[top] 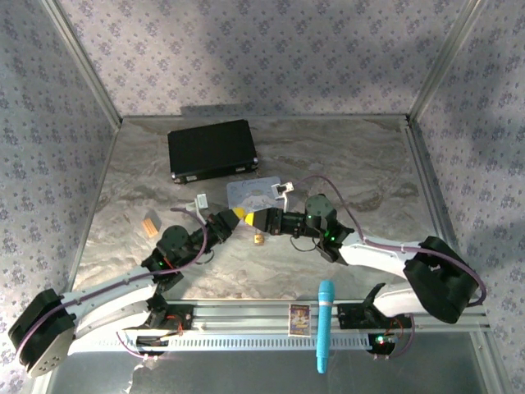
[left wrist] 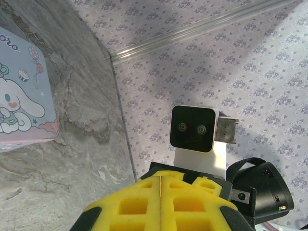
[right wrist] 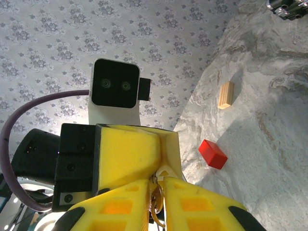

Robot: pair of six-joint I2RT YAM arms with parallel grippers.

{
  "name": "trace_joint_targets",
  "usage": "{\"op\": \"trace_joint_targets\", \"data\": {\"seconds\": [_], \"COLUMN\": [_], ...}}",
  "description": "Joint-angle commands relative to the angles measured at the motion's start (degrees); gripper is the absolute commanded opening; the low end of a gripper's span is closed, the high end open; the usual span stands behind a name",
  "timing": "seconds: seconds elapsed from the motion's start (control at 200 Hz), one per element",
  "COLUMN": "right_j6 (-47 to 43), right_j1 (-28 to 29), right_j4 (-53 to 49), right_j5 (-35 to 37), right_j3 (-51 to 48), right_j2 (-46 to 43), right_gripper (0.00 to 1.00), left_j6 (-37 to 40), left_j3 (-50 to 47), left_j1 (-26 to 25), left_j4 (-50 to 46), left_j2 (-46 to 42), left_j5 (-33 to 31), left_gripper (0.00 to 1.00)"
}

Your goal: Unlock a padlock with a key

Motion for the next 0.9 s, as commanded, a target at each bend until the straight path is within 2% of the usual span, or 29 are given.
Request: {"op": "trace_joint_targets", "data": {"seconds": [0.0, 0.245, 0.42, 0.62, 0.68, 0.725, 0.825, 0.895], "right_j6": [0.66, 2.64, 3.26, 3.67, 3.29, 3.04, 2.36, 1.51], "right_j1": [0.86, 1.27, 1.01, 0.48, 0.29, 0.27, 0.02, -0.51], "right_j4": [3.37, 7.26, 8.39, 8.32, 7.45, 6.54, 3.81, 0.85], "right_j5": [0.11, 0.69, 1.46, 2.25, 2.09, 1.97, 2.36, 2.98], "right_j3": [2.20, 1.14, -0.09, -1.42, -1.61, -1.63, -2.44, -3.67], "right_j2": [1.10, 2.70, 2.64, 1.97, 1.65, 1.35, 0.26, -1.23], "right_gripper": [0.16, 0.11, 0.00, 0.00, 0.00, 0.00, 0.00, 0.00], "left_j6": [-0.58, -0.36, -0.38, -0.84, -0.97, -1.04, 0.01, 1.74], "left_j3": [-0.69, -0.57, -0.66, -0.84, -0.71, -0.67, -0.14, 2.66], "left_j1": [0.15, 0.19, 0.15, 0.22, 0.24, 0.24, 0.46, 0.61], "left_j4": [1.10, 1.17, -0.56, -5.27, -7.12, -7.54, -10.06, -18.66], "left_j2": [-0.97, -1.02, -1.60, -2.56, -2.66, -2.67, -3.40, -4.77], "left_j5": [-0.88, -1.41, -2.25, -4.30, -4.89, -5.55, -6.78, -7.98], "left_gripper": [0.00, 0.00, 0.00, 0.00, 0.13, 0.32, 0.81, 0.98]}}
